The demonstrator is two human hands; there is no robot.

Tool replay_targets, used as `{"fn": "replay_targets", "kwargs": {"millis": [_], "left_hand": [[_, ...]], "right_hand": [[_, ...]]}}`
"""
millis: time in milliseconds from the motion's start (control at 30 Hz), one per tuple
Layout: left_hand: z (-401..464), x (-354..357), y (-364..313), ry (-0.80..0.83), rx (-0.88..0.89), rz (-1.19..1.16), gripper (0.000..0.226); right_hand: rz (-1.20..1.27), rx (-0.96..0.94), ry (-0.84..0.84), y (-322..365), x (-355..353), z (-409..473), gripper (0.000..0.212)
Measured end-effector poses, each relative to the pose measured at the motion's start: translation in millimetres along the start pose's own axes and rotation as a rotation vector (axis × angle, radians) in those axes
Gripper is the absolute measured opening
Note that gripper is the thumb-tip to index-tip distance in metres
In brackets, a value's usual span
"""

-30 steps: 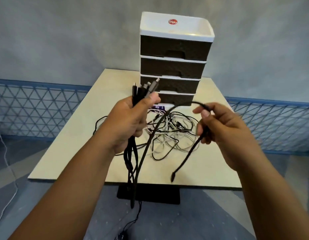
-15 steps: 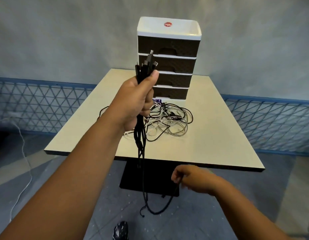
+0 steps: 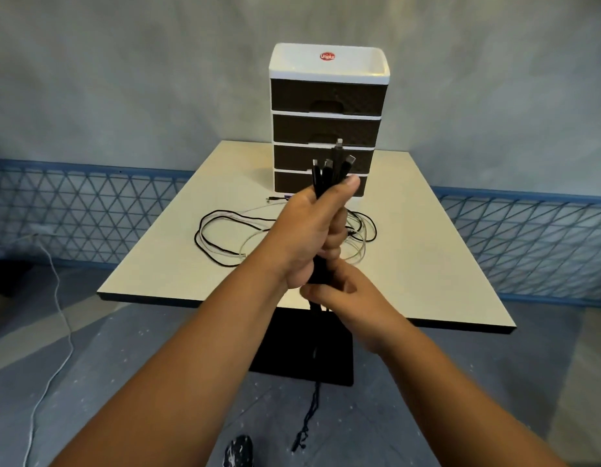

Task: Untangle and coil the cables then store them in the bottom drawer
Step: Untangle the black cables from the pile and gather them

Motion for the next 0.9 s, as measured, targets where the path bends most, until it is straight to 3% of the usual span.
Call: {"fn": "replay_targets", "kwargs": {"millis": [33,167,267,433,600,900], "left_hand": [[0.8,1.6,-3.8,0.019,0.016,-0.019,0.037],[3.3,-11.6,-23.7,0.009,0.096,-0.081,0.030],[3.8,-26.5,-19.9,-0.019,0.100,-0.114,0.017],[10.0,-52.8,-13.6,-0.041,0.104,-0.348,0.020],[23.2,-85.8,-11.2,-0.143,0.069,-0.300,0.038],[73.5,-148.9,-22.7,-0.143,0.069,-0.264,0.036]], "right_hand": [[0.036,-0.005,-0.001,-0.8,7.5,0.6,0.007],[0.155,-0.011,-0.094,-15.3,19.1,1.7,0.033],[0.233,0.012,-0.101,-23.0,24.1,5.7,0.036],[0.169,0.096,-0.079,-46.0,28.9,16.6,0.040],[0.098,0.177,-0.037,-67.0,28.5,36.8,0.036],[0.113,0.232,0.005,-76.2,25.1,102.8,0.034]]}}
Point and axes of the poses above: each hand's wrist, its own z-axis towards the middle knuckle, its own x-axis out of the palm, y = z × x, the point moved 8 cm from there along z, towards the middle knuckle, and after that the axes turned 6 degrees about y, right-handed, at the moved point
